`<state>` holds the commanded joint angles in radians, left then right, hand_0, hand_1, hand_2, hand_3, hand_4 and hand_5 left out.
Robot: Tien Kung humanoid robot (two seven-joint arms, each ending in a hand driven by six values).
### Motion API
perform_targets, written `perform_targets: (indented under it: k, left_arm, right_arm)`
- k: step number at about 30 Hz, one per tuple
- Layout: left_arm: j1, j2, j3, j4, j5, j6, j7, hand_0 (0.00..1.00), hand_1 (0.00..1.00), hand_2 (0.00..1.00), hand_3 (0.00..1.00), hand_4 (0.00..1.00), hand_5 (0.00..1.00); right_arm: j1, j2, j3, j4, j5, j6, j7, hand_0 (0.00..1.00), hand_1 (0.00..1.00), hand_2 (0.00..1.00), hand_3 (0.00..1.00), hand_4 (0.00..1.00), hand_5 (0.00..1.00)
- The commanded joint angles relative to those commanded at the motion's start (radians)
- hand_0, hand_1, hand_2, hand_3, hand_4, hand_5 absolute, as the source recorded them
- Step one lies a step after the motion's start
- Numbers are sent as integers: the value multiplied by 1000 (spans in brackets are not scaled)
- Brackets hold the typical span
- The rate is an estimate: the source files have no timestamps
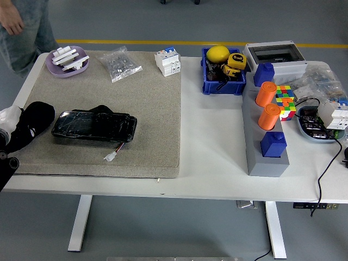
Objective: Pick the rag up,wipe the panel,place it on the desk
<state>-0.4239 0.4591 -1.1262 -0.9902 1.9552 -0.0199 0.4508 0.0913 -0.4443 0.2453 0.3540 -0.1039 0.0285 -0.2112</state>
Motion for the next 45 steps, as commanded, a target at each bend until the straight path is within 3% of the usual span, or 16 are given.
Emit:
perform_targets:
  k: [1, 6, 7, 16, 26, 34, 45]
  left_arm:
    - [-1, 0, 0, 1, -4, -4, -4, 680, 767, 774, 598, 778, 52]
    - [0, 0, -2, 1, -5, -8, -16, 680, 767, 774, 598, 778, 52]
    - [0, 1, -3, -1, -7, -11, -15, 731, 815, 823, 783, 942, 202]
    - [7, 9, -18, -14, -11, -57, -4, 755, 840, 852, 808, 992, 244]
    - [6, 17, -26, -34, 8, -66, 3, 769, 846, 862, 819, 998, 305]
    - [9, 44, -45, -58, 13, -84, 12, 770, 847, 865, 822, 998, 305]
    - [53, 91, -106, -166, 9, -134, 31, 762, 834, 852, 815, 998, 294]
  right_arm:
    - [0, 0, 0, 0, 1, 0, 0, 735, 646, 691, 730, 998, 636]
    - [1, 1, -1, 1, 0, -1, 0, 735, 646, 691, 730, 998, 636]
    - [2, 1, -1, 1, 0, -2, 0, 735, 645, 691, 728, 998, 636]
    - [-1, -1, -6, 0, 0, -4, -2, 734, 645, 690, 725, 998, 632]
    - [-1, -1, -6, 0, 0, -3, -3, 734, 645, 690, 720, 998, 639]
    - [-1, 0, -1, 0, 0, -3, -2, 734, 644, 690, 720, 998, 638]
    - [-3, 0, 4, -1, -1, -3, -2, 734, 643, 690, 711, 998, 626]
